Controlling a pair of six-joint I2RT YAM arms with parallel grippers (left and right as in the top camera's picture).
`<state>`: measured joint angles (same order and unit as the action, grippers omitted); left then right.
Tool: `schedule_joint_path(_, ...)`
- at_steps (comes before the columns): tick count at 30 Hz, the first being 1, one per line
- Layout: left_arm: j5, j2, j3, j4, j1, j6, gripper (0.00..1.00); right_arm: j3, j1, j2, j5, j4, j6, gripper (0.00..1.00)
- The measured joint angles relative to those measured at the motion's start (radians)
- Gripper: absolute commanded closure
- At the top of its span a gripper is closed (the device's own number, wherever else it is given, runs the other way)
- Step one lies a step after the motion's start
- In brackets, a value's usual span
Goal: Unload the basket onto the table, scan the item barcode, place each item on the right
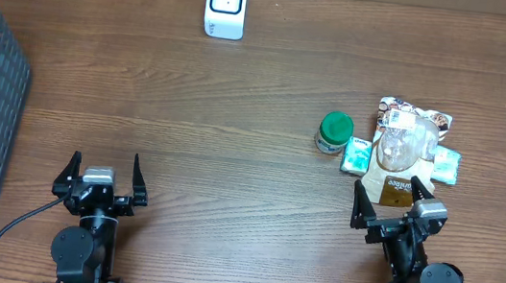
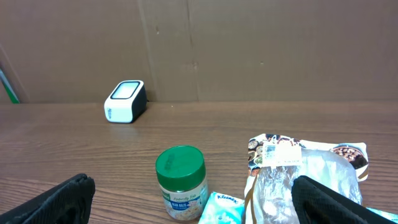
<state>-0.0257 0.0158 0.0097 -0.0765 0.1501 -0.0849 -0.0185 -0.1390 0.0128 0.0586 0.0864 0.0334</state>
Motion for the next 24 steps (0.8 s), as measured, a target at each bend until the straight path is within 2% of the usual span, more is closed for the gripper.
schedule_joint_path(24, 0.0, 0.0, 0.0, 0.0, 0.0, 0.0, 0.0, 0.0, 0.0, 0.0, 0.0, 0.0, 0.0, 0.0)
